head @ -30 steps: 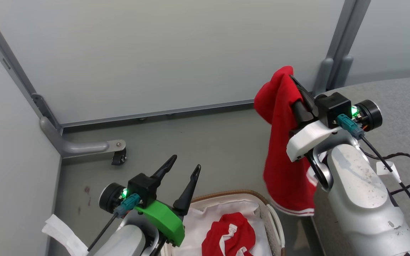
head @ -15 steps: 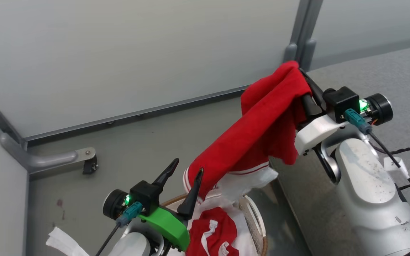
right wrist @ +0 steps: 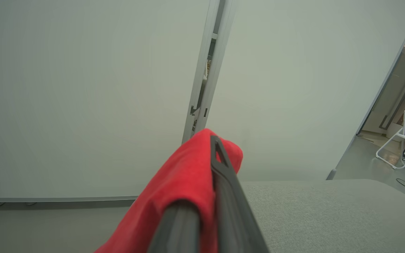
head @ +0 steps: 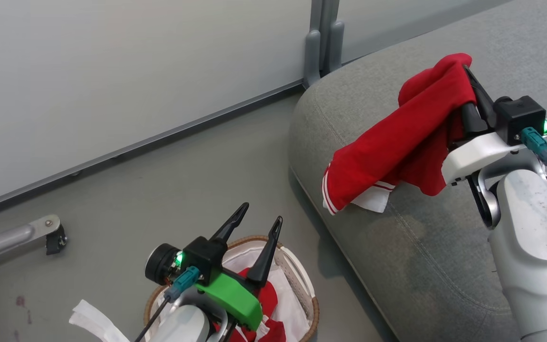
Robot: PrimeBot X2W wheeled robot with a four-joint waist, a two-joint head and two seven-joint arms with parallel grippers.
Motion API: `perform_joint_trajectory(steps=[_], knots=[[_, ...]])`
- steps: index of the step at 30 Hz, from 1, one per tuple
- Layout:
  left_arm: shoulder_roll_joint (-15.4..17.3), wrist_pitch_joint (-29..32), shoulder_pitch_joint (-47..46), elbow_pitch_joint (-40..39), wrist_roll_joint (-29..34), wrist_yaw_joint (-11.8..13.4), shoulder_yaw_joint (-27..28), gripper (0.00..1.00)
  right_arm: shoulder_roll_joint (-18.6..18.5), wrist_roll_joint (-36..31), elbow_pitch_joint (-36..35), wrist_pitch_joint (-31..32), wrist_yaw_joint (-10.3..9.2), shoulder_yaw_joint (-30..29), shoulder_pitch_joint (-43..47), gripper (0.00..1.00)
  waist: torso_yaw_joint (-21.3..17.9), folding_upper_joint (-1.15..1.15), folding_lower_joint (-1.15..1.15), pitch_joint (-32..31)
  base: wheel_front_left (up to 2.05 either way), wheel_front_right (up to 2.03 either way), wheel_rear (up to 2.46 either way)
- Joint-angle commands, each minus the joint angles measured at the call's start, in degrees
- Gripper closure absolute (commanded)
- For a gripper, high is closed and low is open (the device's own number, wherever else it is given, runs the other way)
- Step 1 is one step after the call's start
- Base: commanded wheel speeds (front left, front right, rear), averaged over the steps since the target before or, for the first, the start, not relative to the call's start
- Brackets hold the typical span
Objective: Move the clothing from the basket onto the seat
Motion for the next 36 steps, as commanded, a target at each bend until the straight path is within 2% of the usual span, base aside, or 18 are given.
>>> perform_joint_trajectory(steps=[1, 7, 13, 19, 24, 30, 34, 36], knots=[[0.4, 0.0, -1.0, -0.3, 0.3, -0.3, -0.2, 0.0, -0.1, -0.4, -0.4, -0.1, -0.08, -0.5, 0.0, 1.0, -2.1, 0.0, 0.0, 2.1, 0.0, 0.0, 0.0], [1.0, 0.0, -1.9, -0.8, 0.3, -0.2, -1.4, 0.0, 0.2, -0.5, -1.1, -0.1, -0.08, -2.5, 0.3, 1.0, -1.8, 0.0, 0.0, 4.2, 0.0, 0.0, 0.0], [1.8, 0.0, -3.7, -1.1, 0.3, -0.2, -1.6, 0.0, 0.1, -0.3, -1.3, -0.1, -0.08, -4.8, -2.2, 1.0, 0.2, 0.0, 0.0, 8.0, 0.0, 0.0, 0.0], [2.9, 0.0, -6.7, -1.6, 1.5, -0.2, -1.5, 0.0, -3.6, -1.0, -0.6, -0.1, -0.08, -7.2, -9.9, 1.0, 2.9, 0.0, 0.0, 14.7, 0.0, 0.0, 0.0], [3.6, 0.0, -10.4, -2.5, 3.0, -0.2, -1.8, 0.0, -10.0, -2.1, 0.3, -0.1, -0.08, -10.9, -20.2, 1.0, 5.5, 0.0, 0.0, 21.5, 0.0, 0.0, 0.0], [3.9, 0.0, -14.8, -4.6, 4.7, -0.2, -2.7, 0.0, -15.7, -4.7, 1.6, 1.0, -0.08, -15.4, -30.8, 1.0, 8.4, 0.0, 0.0, 29.4, 0.0, 0.0, 0.0], [4.2, 0.0, -17.2, -5.4, 5.8, -0.2, -3.1, 0.0, -16.6, -5.8, 4.3, 0.9, -0.08, -17.0, -34.6, 1.0, 9.6, 0.0, 0.0, 33.6, 0.0, 0.0, 0.0], [4.4, 0.0, -17.9, -5.6, 6.2, -0.2, -2.9, 0.0, -15.8, -5.9, 5.8, 0.6, -0.08, -18.0, -35.2, 1.0, 9.8, 0.0, 0.0, 35.2, 0.0, 0.0, 0.0]])
